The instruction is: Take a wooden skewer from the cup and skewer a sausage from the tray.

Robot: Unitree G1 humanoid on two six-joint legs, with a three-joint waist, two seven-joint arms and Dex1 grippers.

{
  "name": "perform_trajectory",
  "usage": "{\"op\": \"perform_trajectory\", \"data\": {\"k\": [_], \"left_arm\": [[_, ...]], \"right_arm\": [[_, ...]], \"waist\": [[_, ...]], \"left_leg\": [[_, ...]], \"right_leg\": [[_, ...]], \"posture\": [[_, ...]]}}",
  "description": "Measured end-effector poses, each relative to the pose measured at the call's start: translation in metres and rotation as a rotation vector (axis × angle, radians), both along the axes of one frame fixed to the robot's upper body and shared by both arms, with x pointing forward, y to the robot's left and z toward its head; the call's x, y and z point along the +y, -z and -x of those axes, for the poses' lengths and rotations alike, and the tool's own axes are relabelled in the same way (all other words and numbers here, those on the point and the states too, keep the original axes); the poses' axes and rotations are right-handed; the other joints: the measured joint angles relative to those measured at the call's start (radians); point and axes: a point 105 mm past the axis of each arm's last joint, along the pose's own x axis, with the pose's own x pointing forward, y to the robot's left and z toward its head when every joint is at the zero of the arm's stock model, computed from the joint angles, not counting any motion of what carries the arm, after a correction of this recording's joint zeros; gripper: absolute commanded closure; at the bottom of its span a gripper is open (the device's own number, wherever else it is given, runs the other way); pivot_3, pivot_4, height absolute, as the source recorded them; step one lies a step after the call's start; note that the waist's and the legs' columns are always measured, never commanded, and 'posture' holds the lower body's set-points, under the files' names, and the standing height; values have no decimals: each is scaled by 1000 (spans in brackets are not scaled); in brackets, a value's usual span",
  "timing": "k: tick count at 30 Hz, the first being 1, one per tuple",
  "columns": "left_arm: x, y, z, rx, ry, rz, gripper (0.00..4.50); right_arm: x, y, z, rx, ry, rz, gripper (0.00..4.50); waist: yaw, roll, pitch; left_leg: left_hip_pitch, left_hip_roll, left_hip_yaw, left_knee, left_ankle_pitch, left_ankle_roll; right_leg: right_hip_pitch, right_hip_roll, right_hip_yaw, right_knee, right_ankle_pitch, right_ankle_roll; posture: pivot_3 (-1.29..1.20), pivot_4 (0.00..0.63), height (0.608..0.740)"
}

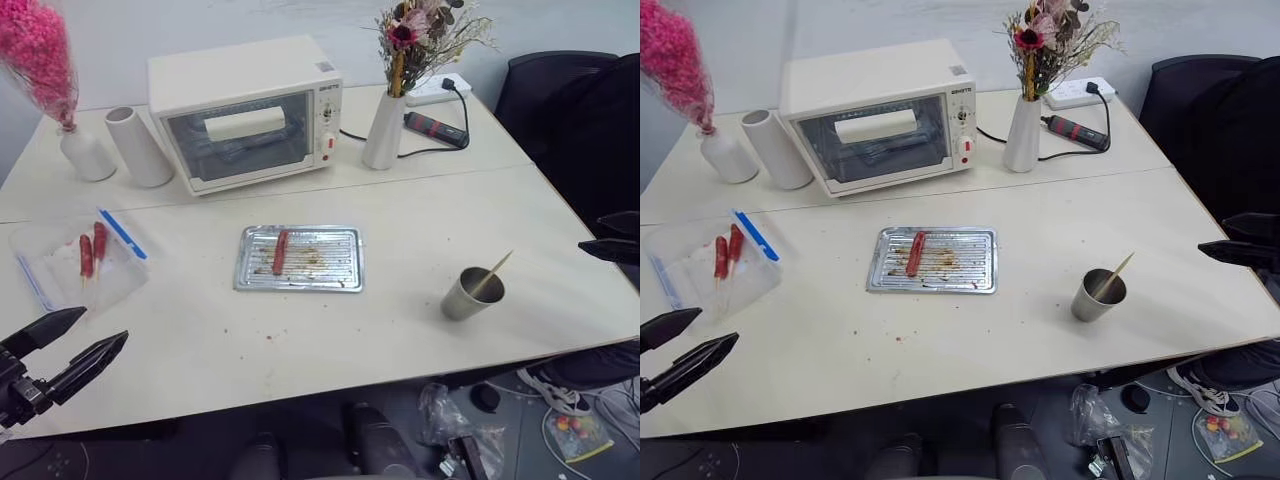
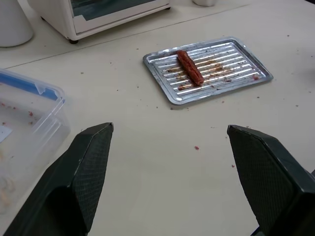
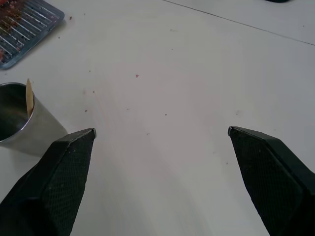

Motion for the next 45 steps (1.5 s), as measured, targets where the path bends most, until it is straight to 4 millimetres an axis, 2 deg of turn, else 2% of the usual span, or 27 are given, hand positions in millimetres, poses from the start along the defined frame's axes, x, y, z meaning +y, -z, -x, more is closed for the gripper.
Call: {"op": "perform_trajectory", "data": {"k": [8,22,27,30,31,34,36,40,43,45], "left_arm": [[1,-1,-2,-3,-22,-4,579],[-2,-2,-10,3,-16,-16,579],[-6,-4,-15,0,18,-20,579],[-13,-6,-22,-11,65,-21,579],[-16,-6,-24,-12,81,-19,579],[-30,-9,-32,-9,181,-21,50],[-40,-14,-36,-20,254,-6,19],[-71,-26,-48,-26,475,14,19],[-93,-33,-57,-34,620,3,19],[-110,-38,-62,-54,720,1,19]], "right_arm": [[17,-5,-12,-31,-51,-20,0],[27,-7,-18,-39,-76,-27,0],[39,-21,-28,-70,-113,1,0],[41,-32,-31,-104,-111,14,0],[41,-31,-31,-103,-106,14,0],[35,-24,-29,-80,-75,-3,0],[32,-19,-26,-55,-51,-30,0],[22,-13,-3,-20,17,-110,0],[24,-12,16,-2,55,-144,0],[28,-10,30,-2,96,-162,0]], "waist": [[1,0,0],[5,0,0],[1,0,0],[2,0,0],[4,-1,0],[15,-1,0],[19,-1,0],[32,0,0],[38,1,0],[40,0,0]], "left_leg": [[1,0,0,0,-1,1],[1,0,2,0,-2,2],[1,0,3,0,-2,1],[1,0,3,0,-2,2],[1,0,3,0,-3,2],[0,-1,3,0,-4,3],[0,-1,3,0,-4,4],[-1,-1,1,0,-5,5],[-2,-2,2,0,-6,5],[-2,-1,2,0,-6,5]], "right_leg": [[0,0,1,1,0,1],[0,0,3,0,0,1],[0,0,3,0,0,1],[0,0,4,0,0,1],[0,0,4,0,0,1],[-1,0,4,0,0,1],[-1,-1,4,0,1,2],[-1,-2,3,0,3,7],[-1,-2,3,0,8,17],[-1,0,4,0,8,17]], "posture": [[0,150,740],[0,150,740],[0,150,740],[0,150,740],[0,150,740],[0,150,740],[0,150,740],[0,150,740],[0,150,740],[0,150,740]]}}
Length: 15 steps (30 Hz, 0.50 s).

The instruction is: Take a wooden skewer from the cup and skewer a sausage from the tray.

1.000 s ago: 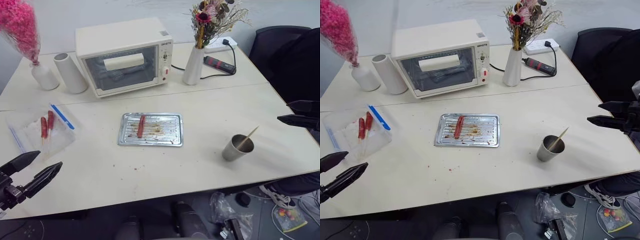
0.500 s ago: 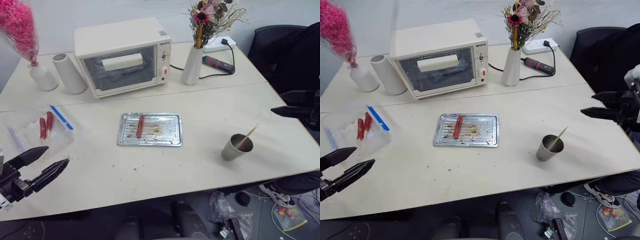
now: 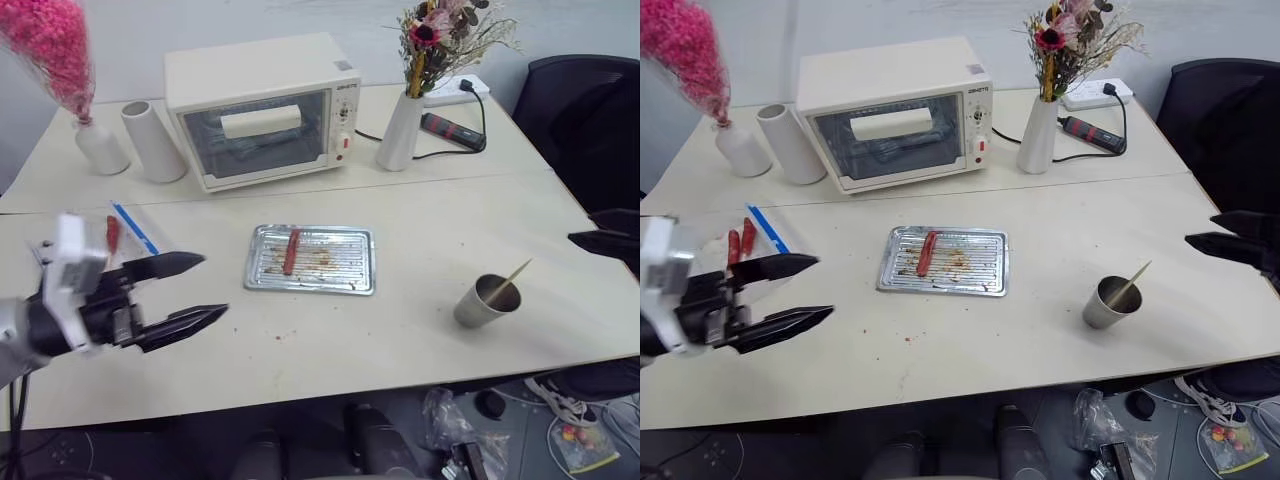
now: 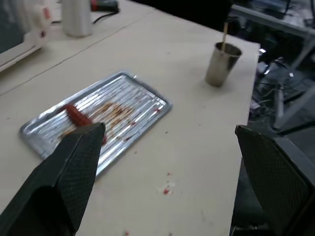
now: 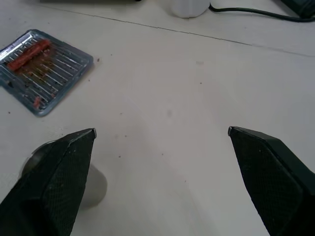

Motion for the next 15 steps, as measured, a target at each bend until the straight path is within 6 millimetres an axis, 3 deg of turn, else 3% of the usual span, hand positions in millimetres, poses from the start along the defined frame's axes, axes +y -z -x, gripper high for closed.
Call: {"op": "perform_trajectory", "data": {"k": [3,6,12,15], "left_arm": [[-16,-7,-8,-25,96,2,19],[-33,-12,-17,-54,189,11,19],[-53,-9,-31,-55,278,44,19],[-60,-9,-35,-67,299,49,19]], "right_arm": [[15,1,14,-21,26,-80,0],[44,10,26,-29,29,-178,0],[74,22,31,-30,99,-302,0],[76,28,31,-20,149,-351,0]], "waist": [[1,-1,0],[4,-3,0],[3,-3,0],[4,-4,-1]], "left_leg": [[-1,0,-1,0,0,-1],[-1,0,-4,1,-2,-3],[1,0,-4,1,-2,-3],[0,0,-4,1,-3,-1]], "right_leg": [[0,5,6,0,0,0],[1,12,13,0,1,1],[0,13,16,-1,1,2],[0,13,16,-2,1,2]], "posture": [[0,150,740],[0,150,740],[0,150,740],[0,150,740]]}}
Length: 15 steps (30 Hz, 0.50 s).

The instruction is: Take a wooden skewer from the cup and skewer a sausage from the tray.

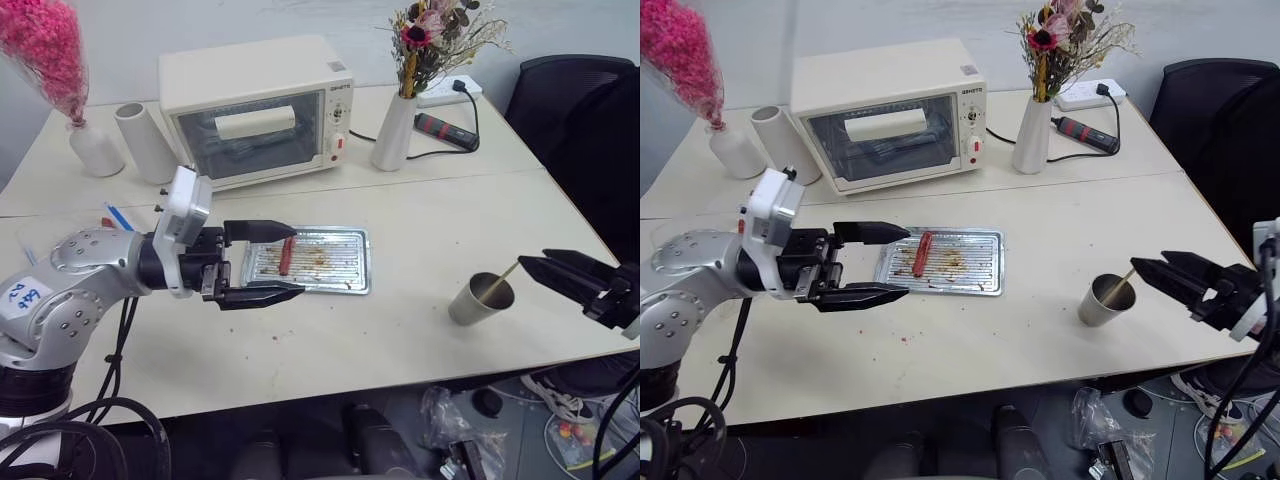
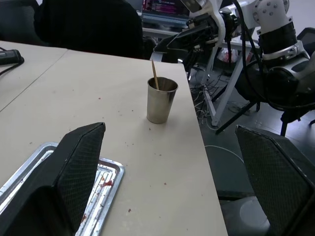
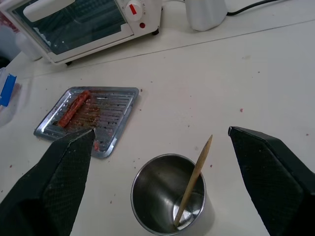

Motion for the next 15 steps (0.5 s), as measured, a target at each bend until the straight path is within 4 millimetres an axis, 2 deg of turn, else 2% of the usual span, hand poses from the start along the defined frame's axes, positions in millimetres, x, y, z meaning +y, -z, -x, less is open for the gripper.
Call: {"op": "perform_trajectory", "data": {"k": [9,15], "left_arm": [[-7,0,-4,-15,24,5,19],[-6,2,-6,-18,17,-10,19]], "right_arm": [[9,26,4,75,62,-73,0],[9,33,8,85,89,-69,0]], "waist": [[0,0,0],[0,0,0]], "left_leg": [[0,0,0,0,-2,3],[0,0,0,0,-3,4]], "right_leg": [[-1,-1,0,-2,1,2],[-1,-1,0,-4,2,3]], "posture": [[0,150,740],[0,150,740]]}}
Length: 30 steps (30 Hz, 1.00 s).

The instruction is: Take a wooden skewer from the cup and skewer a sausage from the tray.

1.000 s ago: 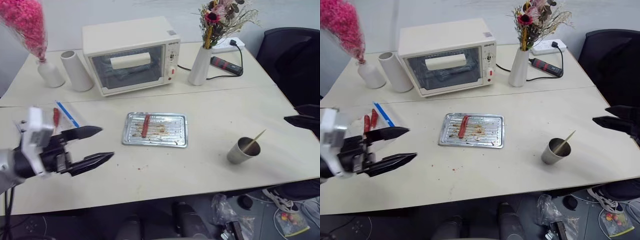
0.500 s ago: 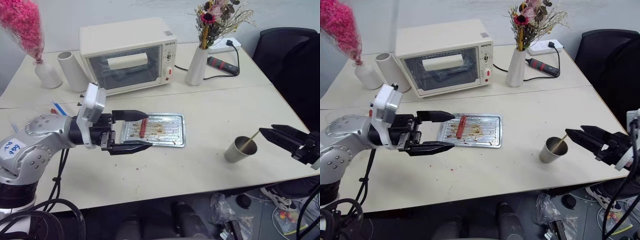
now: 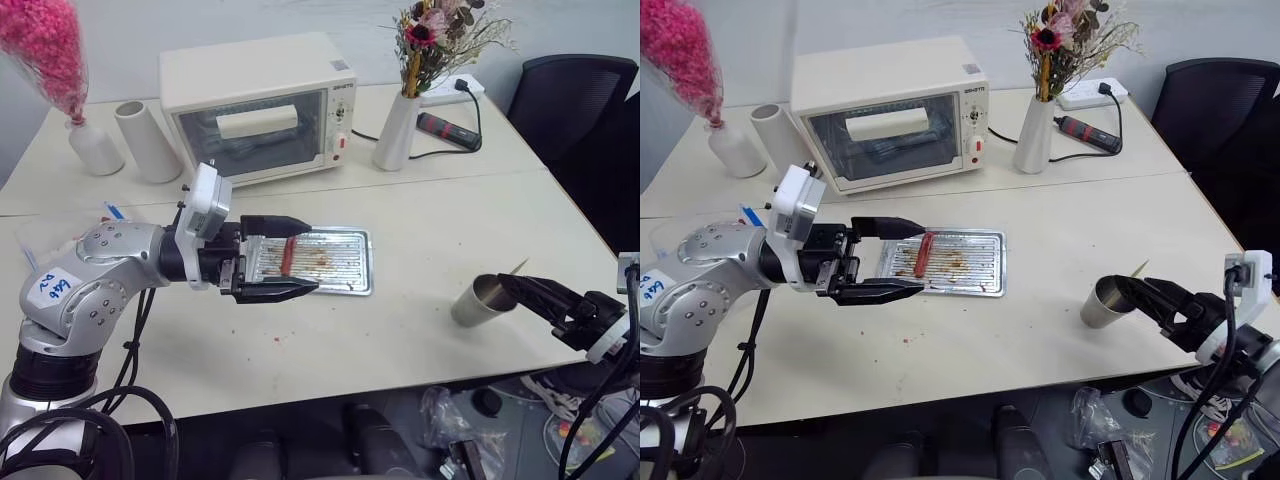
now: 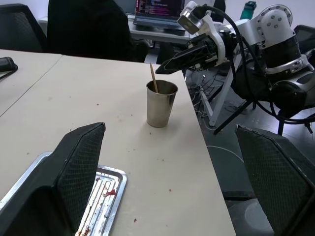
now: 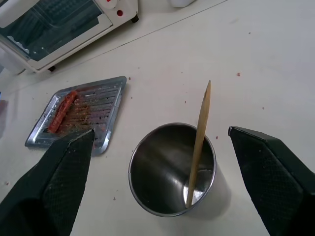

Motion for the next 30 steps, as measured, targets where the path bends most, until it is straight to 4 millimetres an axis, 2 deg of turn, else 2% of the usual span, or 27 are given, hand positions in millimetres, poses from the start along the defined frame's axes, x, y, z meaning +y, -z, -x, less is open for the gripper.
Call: {"op": "perform_trajectory", "data": {"k": [6,14,17,22,26,28,30], "left_arm": [[-3,2,0,3,8,10,19],[-7,1,-2,-8,11,2,19],[-7,1,-2,-9,9,1,0],[-7,2,-2,-10,5,-1,0],[-7,1,-2,-14,5,-1,0],[-7,1,-3,-15,5,-1,0],[-7,1,-3,-16,5,0,0]], "right_arm": [[4,6,-7,0,8,19,0],[-4,12,-23,1,65,5,0],[-7,13,-27,1,84,6,626],[-6,12,-29,-14,79,10,2273],[-7,9,-30,-28,80,23,2273],[-5,10,-31,-24,75,23,2603],[-4,10,-32,-29,77,19,3236]], "waist": [[-2,0,0],[0,0,0],[0,0,0],[0,0,0],[0,0,0],[0,0,0],[0,0,0]], "left_leg": [[0,0,0,0,0,1],[-2,0,0,0,-2,2],[-2,0,0,0,-2,2],[-3,0,0,0,-2,3],[-3,0,0,0,-2,3],[-3,1,0,0,-2,3],[-3,1,0,0,-2,3]], "right_leg": [[0,0,0,-2,1,1],[0,0,0,-5,1,2],[0,-1,0,-6,1,2],[0,-1,0,-6,1,2],[0,-1,0,-7,2,3],[0,-1,0,-7,2,3],[0,-1,0,-7,2,3]], "posture": [[0,150,740],[0,150,740],[0,150,740],[0,150,740],[0,150,740],[0,150,740],[0,150,740]]}}
